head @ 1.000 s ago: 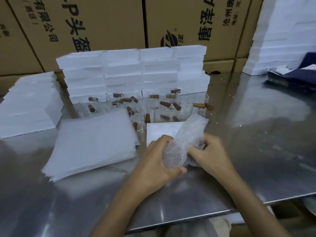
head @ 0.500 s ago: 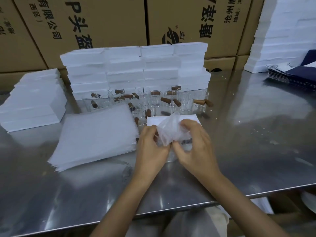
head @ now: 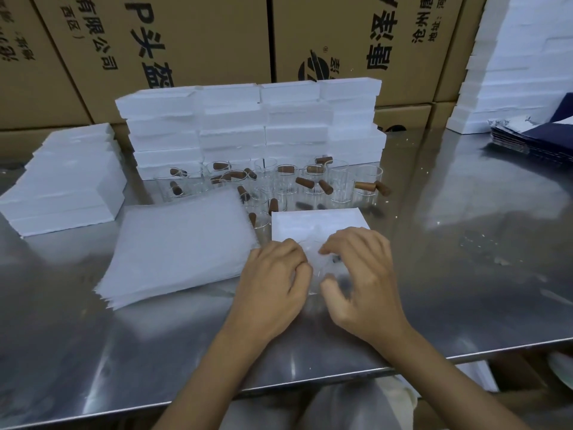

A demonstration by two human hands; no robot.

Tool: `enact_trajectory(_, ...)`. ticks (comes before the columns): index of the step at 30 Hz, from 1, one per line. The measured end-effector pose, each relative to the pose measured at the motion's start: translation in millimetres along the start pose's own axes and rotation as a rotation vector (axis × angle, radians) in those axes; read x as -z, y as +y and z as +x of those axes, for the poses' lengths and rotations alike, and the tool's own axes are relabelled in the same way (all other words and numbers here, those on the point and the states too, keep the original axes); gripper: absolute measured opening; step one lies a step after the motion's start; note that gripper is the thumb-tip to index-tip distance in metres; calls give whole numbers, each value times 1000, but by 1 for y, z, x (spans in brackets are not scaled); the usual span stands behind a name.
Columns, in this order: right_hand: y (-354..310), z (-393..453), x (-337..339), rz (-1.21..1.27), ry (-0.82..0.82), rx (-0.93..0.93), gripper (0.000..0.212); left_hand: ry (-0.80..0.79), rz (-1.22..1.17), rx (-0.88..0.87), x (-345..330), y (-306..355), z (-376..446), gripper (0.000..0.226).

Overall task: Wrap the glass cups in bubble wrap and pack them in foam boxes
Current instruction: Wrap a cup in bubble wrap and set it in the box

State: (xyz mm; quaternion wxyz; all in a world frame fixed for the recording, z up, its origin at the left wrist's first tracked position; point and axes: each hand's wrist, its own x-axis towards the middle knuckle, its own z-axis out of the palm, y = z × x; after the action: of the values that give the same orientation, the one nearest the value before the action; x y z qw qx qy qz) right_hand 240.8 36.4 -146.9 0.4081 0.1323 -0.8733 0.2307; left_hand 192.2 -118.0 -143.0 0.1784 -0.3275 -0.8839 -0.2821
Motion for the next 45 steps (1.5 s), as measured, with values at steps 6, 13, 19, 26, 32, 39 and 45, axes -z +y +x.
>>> enact_trajectory(6, 3, -1, -7, 54, -233, 43, 12, 103, -253, 38, -5, 0, -10, 28)
enact_trajectory(13, 8, 0, -4, 147, 92, -80, 29, -73, -183, 88, -13, -11, -3, 37)
enact_trajectory(19, 31, 2, 3, 319, 443, -666, 35, 57, -161, 42, 0, -3, 8, 28)
enact_trajectory(26, 35, 2, -8, 10, -106, -619, 49, -24, -164, 26, 20, -8, 68, 62)
enact_trajectory(32, 39, -2, -11, -97, -259, -634, 58, -360, 139, 89, -9, -35, 72, 62)
enact_trajectory(39, 39, 0, -13, -117, -250, -632, 55, -442, 175, 99, -9, -41, 77, 64)
enact_trajectory(45, 56, 36, -8, 134, 38, -664, 43, -334, -41, 93, 11, -43, 109, 63)
